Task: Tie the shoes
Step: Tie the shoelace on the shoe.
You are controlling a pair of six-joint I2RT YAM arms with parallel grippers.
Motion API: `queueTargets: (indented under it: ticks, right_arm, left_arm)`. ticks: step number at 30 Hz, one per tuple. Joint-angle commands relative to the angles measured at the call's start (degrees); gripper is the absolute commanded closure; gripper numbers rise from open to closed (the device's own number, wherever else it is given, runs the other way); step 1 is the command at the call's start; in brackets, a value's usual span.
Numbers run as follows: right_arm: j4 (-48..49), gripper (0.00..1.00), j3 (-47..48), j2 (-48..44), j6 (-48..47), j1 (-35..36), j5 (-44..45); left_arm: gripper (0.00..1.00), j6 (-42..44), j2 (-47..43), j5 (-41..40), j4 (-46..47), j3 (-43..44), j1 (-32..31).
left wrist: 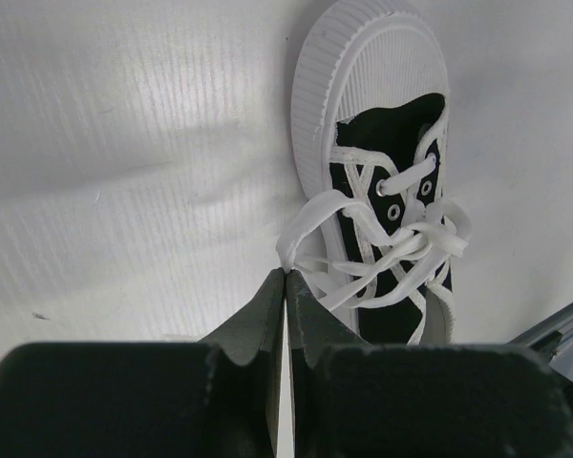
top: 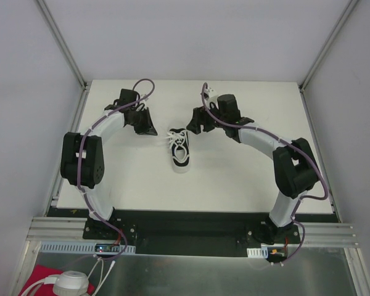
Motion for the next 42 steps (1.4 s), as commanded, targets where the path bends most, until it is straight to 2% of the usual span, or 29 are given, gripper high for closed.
queueTargets:
  ticks: [1,5,9,12,13,20,30,34,42]
  right_arm:
    - [-3.22,0.30,4.84,2.13,3.70,-0.89,-6.96]
    - [-3.76,0.35,4.31,3.09,2.11,-0.97,-8.28]
    - [-4.20,0.35,5.45,5.29,3.16,-0.89,-10.73]
    - [-3.42,0.35,5.81,7.05,5.62,-0.97,-11.53]
    - [-2.71,0.36,5.46,7.49,9.46,-1.06,-11.71]
    - [10.27,0.37,1.60,9.77,24.23,-1.76,-12.76]
    - [25.58,0.43,-4.03,12.32,39.36,-3.08,-13.38]
    - [31.38,0.51,-5.44,13.29,43.41,-3.00,-14.61]
    - [33.32,0.52,-6.59,13.91,44.74,-3.08,-16.19]
  left_arm:
    - [1.00,0.08,1.10,1.29,-0.39,2.56,-1.09]
    - [1.00,-0.10,1.63,1.20,-0.39,3.00,-1.71]
    - [1.00,-0.28,1.90,1.03,-0.39,3.09,-1.97]
    - [1.00,-0.19,1.81,1.03,-0.39,3.26,-1.97]
    - [1.00,-0.19,1.81,1.03,-0.39,3.35,-1.97]
    - [1.00,-0.10,1.63,0.85,-0.39,3.35,-1.97]
    - [1.00,0.16,1.28,0.85,-0.39,3.00,-1.97]
    - [1.00,0.16,1.19,0.76,-0.39,2.91,-1.97]
    - [1.00,0.25,1.37,0.67,-0.39,2.91,-1.97]
